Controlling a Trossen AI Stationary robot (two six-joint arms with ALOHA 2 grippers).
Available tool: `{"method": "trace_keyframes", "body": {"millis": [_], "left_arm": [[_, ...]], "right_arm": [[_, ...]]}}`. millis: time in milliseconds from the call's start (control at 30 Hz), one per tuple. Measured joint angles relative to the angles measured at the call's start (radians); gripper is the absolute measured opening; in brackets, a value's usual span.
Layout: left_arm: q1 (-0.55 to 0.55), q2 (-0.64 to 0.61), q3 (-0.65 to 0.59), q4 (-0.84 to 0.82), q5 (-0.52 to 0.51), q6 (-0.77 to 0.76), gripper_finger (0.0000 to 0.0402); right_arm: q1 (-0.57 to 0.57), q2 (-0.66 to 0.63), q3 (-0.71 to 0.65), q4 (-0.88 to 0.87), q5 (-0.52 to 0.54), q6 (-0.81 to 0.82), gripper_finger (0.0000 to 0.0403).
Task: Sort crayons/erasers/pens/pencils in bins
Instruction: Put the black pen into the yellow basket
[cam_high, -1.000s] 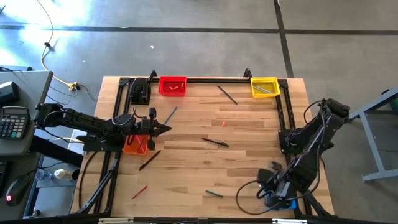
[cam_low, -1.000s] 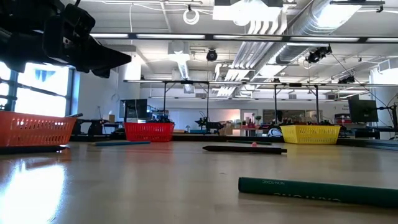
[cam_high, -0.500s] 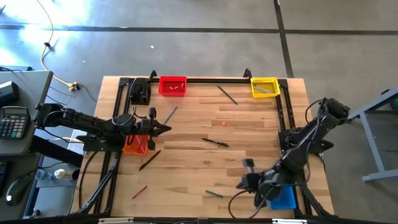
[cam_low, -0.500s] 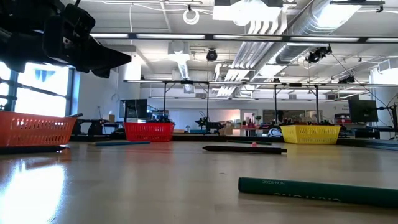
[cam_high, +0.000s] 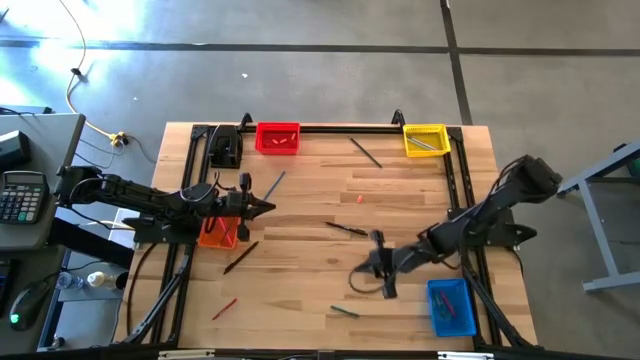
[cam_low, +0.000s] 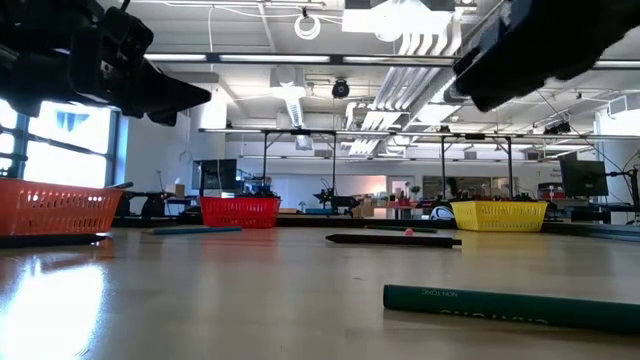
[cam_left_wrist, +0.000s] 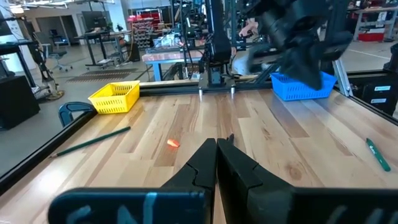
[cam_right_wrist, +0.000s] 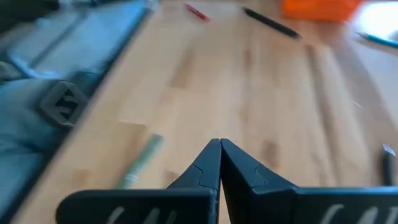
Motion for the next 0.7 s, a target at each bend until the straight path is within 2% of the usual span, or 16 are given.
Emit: {"method": "trace_keyframes", "body": {"millis": [67,167,300,400,500,600,700], "left_arm": [[0.0,0.001,0.0,-0.004,0.012,0.0,0.0003],[-0.006,0.005,0.001,-0.009,0.089,-0.009,0.0003],[-0.088,0.005,0.073,-0.153,0.104,-0.036,0.0001],[-0.2,0.005,0.181,-0.38,-0.006,-0.053,0.0001],[-0.311,0.018,0.329,-0.694,-0.136,-0.127,0.0],[-0.403,0.05,0.476,-0.998,-0.215,-0.285,0.0],[-0.469,0.112,0.594,-1.225,-0.243,-0.451,0.0001]], "right_arm": [[-0.026,0.002,-0.006,0.002,0.02,-0.001,0.0],[-0.049,0.003,-0.009,0.002,0.037,-0.026,0.0],[-0.056,0.003,-0.009,0.015,0.069,-0.074,0.0],[-0.055,0.003,-0.009,0.016,0.074,-0.089,0.0],[-0.047,0.003,-0.009,0.016,0.074,-0.088,0.0],[-0.033,0.003,-0.009,0.016,0.074,-0.088,0.0],[-0.019,0.003,-0.009,0.015,0.074,-0.089,0.0]]}}
